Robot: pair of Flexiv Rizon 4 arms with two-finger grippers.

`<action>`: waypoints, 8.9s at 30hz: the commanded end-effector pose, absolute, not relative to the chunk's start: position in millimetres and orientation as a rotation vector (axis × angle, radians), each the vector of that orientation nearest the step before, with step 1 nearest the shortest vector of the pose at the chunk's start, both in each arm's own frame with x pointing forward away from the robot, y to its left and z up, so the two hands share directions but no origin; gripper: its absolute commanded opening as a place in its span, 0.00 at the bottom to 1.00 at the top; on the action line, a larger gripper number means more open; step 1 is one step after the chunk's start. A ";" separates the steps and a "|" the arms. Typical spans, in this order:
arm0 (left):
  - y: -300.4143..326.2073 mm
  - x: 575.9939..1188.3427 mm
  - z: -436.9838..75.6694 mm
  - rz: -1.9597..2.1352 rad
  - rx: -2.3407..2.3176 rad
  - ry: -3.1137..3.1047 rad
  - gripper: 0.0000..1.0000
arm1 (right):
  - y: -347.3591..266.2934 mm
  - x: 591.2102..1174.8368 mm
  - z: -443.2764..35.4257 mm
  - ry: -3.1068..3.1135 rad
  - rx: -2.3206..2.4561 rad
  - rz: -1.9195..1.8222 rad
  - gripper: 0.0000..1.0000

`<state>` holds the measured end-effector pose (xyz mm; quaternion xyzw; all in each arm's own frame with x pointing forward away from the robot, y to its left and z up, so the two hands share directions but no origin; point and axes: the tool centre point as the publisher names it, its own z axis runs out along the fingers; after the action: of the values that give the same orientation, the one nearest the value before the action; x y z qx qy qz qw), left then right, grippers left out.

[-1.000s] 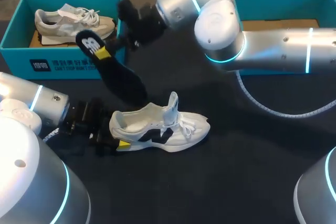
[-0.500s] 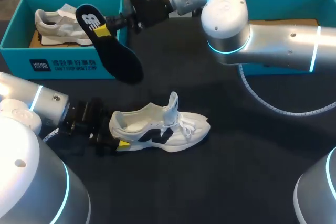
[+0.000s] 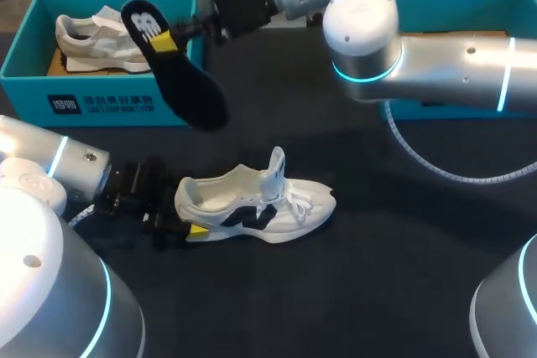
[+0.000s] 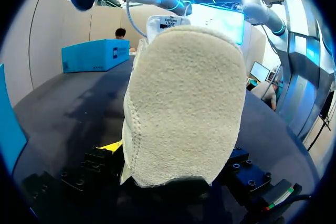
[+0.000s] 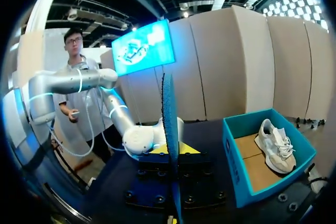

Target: Take the shoe out of the shoebox, open the shoe tongue, remove and reinsert the insole, then place the shoe into the shoebox

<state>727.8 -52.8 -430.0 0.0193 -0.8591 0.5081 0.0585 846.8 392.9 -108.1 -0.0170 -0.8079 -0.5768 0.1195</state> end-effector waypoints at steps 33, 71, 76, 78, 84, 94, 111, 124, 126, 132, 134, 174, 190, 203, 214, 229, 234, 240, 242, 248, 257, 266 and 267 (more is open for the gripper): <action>-56.5 726.8 -438.3 1.536 0.059 -2.604 0.00 | 394.5 825.0 10.3 -2.269 -0.219 -1.581 0.00; -56.5 726.8 -438.3 1.536 0.059 -2.604 0.00 | 305.4 732.6 18.7 -2.091 -0.645 -1.651 0.00; -56.5 726.8 -438.3 1.536 0.059 -2.604 0.00 | 305.4 732.6 18.7 -2.091 -0.645 -1.651 0.00; -56.5 726.8 -438.3 1.536 0.059 -2.604 0.00 | 305.4 732.6 18.7 -2.091 -0.645 -1.651 0.00; -56.5 726.8 -438.3 1.536 0.059 -2.604 0.00 | 300.7 729.9 19.7 -2.070 -0.654 -1.651 0.00; -56.5 726.8 -438.3 1.536 0.059 -2.604 0.00 | 262.4 690.4 38.0 -1.976 -0.701 -1.646 0.00; -56.5 726.8 -438.3 1.536 0.059 -2.604 0.00 | 241.4 646.5 51.9 -1.935 -0.786 -1.666 0.00; -56.5 726.8 -438.3 1.536 0.059 -2.604 0.00 | 237.4 644.6 50.5 -1.928 -0.798 -1.662 0.00; -56.5 726.8 -438.3 1.536 0.059 -2.604 0.00 | 225.8 638.2 50.0 -1.887 -0.822 -1.681 0.00; -56.5 726.8 -438.3 1.536 0.059 -2.604 0.00 | 208.7 625.3 50.7 -1.859 -0.851 -1.679 0.00; -56.5 726.8 -438.3 1.536 0.059 -2.604 0.00 | 205.3 621.5 49.7 -1.833 -0.855 -1.676 0.00; -52.8 726.0 -437.3 1.428 0.042 -2.636 0.70 | 211.7 584.8 34.4 -1.754 -0.907 -1.593 0.00; -22.4 723.5 -426.7 1.304 0.084 -2.756 1.00 | 211.7 584.8 34.4 -1.754 -0.907 -1.593 0.00; -21.0 734.9 -430.6 1.318 0.091 -2.768 1.00 | 211.7 584.8 34.4 -1.754 -0.907 -1.593 0.00; -26.1 728.0 -425.0 1.342 0.047 -2.796 1.00 | 211.7 584.8 34.4 -1.754 -0.907 -1.593 0.00; -22.6 734.9 -424.0 1.447 -0.006 -2.739 1.00 | 211.7 584.8 34.4 -1.754 -0.907 -1.593 0.00; -22.1 736.5 -420.7 1.431 0.043 -2.734 1.00 | 211.7 584.8 34.4 -1.754 -0.907 -1.593 0.00; -20.5 736.1 -415.2 1.442 0.041 -2.730 1.00 | 211.7 584.8 34.4 -1.754 -0.907 -1.593 0.00; -21.1 736.3 -413.6 1.440 0.035 -2.732 1.00 | 211.7 584.8 34.4 -1.754 -0.907 -1.593 0.00; -21.3 734.0 -407.2 1.416 0.025 -2.749 1.00 | 211.7 584.8 34.4 -1.754 -0.907 -1.593 0.00; -17.3 733.3 -398.8 1.386 0.015 -2.777 1.00 | 211.7 584.8 34.4 -1.754 -0.907 -1.593 0.00; -10.3 738.0 -386.6 1.268 0.030 -2.833 1.00 | 211.7 584.8 34.4 -1.754 -0.907 -1.593 0.00; -10.2 737.9 -384.4 1.252 0.033 -2.853 1.00 | 211.7 584.8 34.4 -1.754 -0.907 -1.593 0.00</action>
<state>739.8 -7.1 -396.3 0.0083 -0.9061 0.4226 0.0158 588.7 207.8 34.2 -0.3386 -0.6620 -0.5978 0.2996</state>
